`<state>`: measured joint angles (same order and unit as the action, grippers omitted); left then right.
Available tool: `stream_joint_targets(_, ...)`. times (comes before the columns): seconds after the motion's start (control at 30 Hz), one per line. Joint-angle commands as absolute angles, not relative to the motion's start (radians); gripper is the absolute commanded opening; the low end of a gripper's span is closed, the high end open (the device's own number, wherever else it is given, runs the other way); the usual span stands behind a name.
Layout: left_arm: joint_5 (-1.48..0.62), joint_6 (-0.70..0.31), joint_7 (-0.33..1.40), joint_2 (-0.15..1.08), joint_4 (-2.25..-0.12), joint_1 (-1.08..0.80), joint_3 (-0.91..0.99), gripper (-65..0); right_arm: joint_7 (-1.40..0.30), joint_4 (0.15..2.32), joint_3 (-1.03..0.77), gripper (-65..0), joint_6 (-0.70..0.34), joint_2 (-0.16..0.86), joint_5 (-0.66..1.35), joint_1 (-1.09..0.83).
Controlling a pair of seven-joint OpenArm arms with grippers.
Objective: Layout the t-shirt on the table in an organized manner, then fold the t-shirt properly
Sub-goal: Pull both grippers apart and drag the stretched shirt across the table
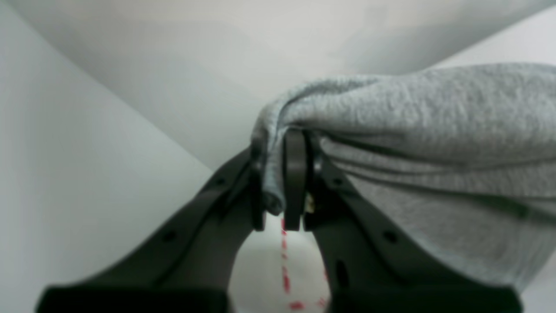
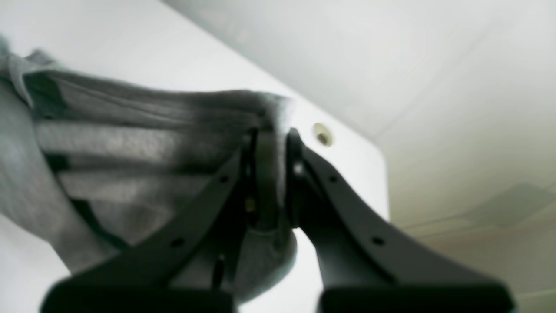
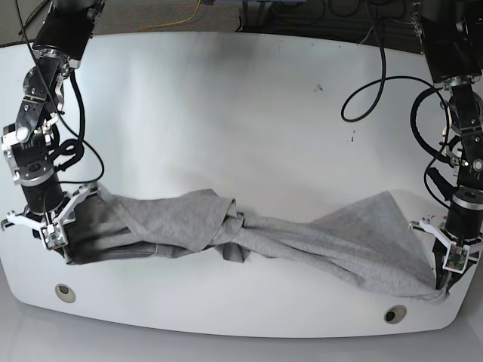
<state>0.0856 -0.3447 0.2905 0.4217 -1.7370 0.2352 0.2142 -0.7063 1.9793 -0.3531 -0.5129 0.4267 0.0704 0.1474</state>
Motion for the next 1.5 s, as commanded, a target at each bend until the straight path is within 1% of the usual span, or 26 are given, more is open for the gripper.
stream_joint_targets(0.0, 0.081, -0.361, 0.272, 0.435, -1.738, 0.308, 0.219, -65.0, -0.713, 1.992, -0.360, -65.0, -0.499, 0.446, 0.068, 0.229)
stream_joint_targets(0.17, 0.085, -0.421, 0.298, 0.433, -1.705, 0.397, 0.219, -65.0, -0.753, 1.966, -0.352, -65.0, -0.499, 0.443, 0.070, 0.326)
stream_joint_targets(0.37, 0.084, -0.424, 0.378, 0.433, -1.690, 0.499, 0.216, -65.0, -0.774, 1.899, -0.305, -65.0, -0.499, 0.446, 0.070, 0.443)
stream_joint_targets(0.5, 0.084, -0.426, 0.404, 0.435, -1.650, 0.581, 0.174, -65.0, -0.774, 1.830, -0.275, -65.0, -0.499, 0.444, 0.070, 0.530)
stream_joint_targets(0.7, 0.084, -0.426, 0.418, 0.435, -1.598, 0.668, 0.140, -65.0, -0.774, 1.716, -0.249, -65.0, -0.499, 0.443, 0.070, 0.650)
stream_joint_targets(0.93, 0.085, -0.426, 0.418, 0.435, -1.521, 0.786, 0.077, -65.0, -0.774, 1.534, -0.239, -65.0, -0.499, 0.440, 0.070, 0.823)
stream_joint_targets(1.1, 0.085, -0.426, 0.418, 0.435, -1.501, 0.846, 0.077, -65.0, -0.773, 1.431, -0.180, -65.0, -0.499, 0.446, 0.070, 0.944)
stream_joint_targets(1.23, 0.085, -0.426, 0.418, 0.435, -1.508, 0.872, 0.077, -65.0, -0.774, 1.412, -0.168, -65.0, -0.499, 0.449, 0.068, 0.995)
stream_joint_targets(1.47, 0.085, -0.426, 0.420, 0.435, -1.546, 0.894, 0.077, -65.0, -0.783, 1.463, -0.163, -65.0, -0.498, 0.479, 0.070, 1.013)
